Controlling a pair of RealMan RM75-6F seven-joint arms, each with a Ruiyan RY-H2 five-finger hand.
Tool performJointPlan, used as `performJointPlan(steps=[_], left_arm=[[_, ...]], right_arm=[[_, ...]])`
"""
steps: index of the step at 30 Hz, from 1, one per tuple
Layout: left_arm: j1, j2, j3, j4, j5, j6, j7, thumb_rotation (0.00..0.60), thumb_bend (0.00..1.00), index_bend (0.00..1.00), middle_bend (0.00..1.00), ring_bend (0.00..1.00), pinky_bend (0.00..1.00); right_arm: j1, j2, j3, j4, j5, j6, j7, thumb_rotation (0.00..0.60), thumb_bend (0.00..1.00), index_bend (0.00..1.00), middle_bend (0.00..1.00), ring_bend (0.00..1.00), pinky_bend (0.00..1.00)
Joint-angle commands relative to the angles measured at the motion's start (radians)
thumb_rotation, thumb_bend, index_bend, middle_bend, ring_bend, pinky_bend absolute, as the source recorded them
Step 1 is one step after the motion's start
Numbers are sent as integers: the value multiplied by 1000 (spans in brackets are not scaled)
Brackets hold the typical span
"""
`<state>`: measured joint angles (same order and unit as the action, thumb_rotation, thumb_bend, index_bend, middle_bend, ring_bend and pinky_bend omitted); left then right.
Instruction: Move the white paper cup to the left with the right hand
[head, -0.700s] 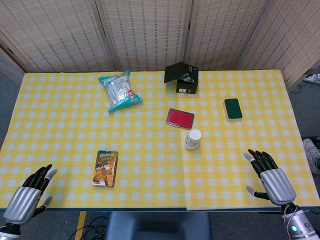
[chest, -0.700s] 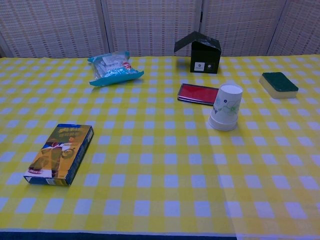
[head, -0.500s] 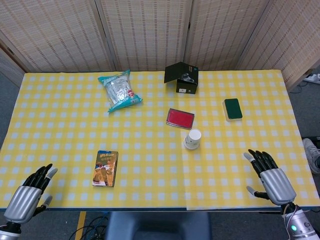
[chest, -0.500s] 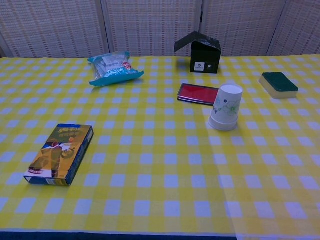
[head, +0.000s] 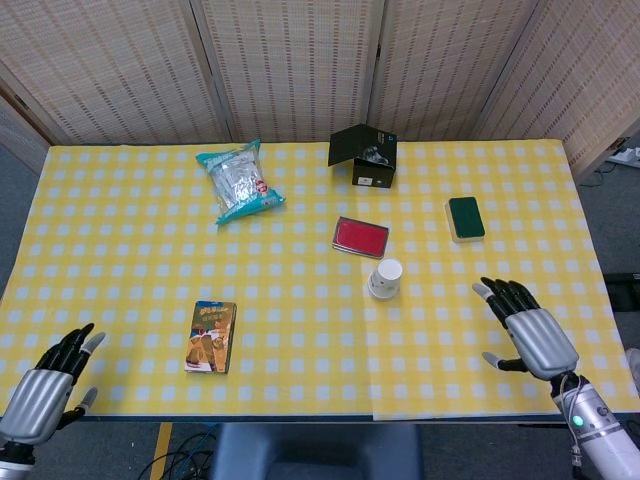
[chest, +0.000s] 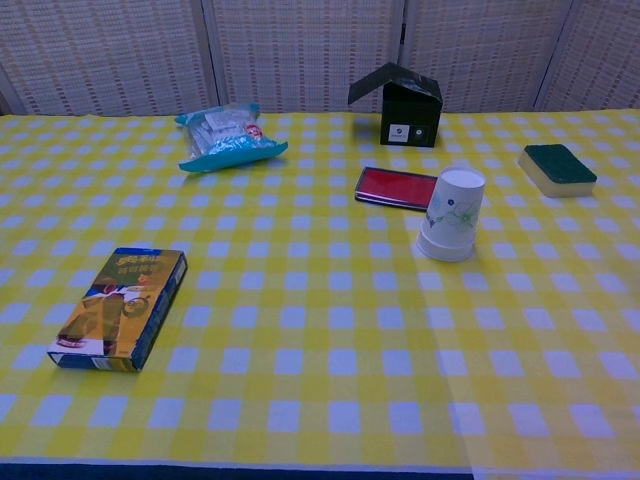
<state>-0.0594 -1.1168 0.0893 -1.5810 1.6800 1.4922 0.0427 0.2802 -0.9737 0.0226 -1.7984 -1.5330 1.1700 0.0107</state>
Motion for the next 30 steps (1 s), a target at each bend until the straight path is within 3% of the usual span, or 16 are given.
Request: performJointPlan(steps=[1, 10, 14, 21, 30], left_arm=[[-5, -2, -9, 5, -28, -21, 0, 600, 381, 0, 0, 62, 203], [-21, -7, -37, 16, -104, -71, -21, 600, 382, 0, 0, 62, 204], [-35, -8, -48, 25, -138, -106, -38, 600, 381, 0, 0, 64, 203], [-41, -3, -57, 38, -160, -119, -64, 600, 382, 0, 0, 64, 204], [-34, 6, -62, 42, -168, -103, -80, 600, 382, 0, 0, 64, 204]], right_arm=[[152, 104, 87, -102, 166, -221, -39, 600, 187, 18, 0, 0, 0], [441, 118, 190, -49, 500, -592, -61, 600, 192, 86, 0, 0, 0], [541, 81, 197, 13, 590, -660, -85, 600, 195, 98, 0, 0, 0], [672, -17, 143, 119, 724, -704, -137, 600, 198, 111, 0, 0, 0], [751, -109, 70, 192, 803, -701, -171, 600, 204, 140, 0, 0, 0]])
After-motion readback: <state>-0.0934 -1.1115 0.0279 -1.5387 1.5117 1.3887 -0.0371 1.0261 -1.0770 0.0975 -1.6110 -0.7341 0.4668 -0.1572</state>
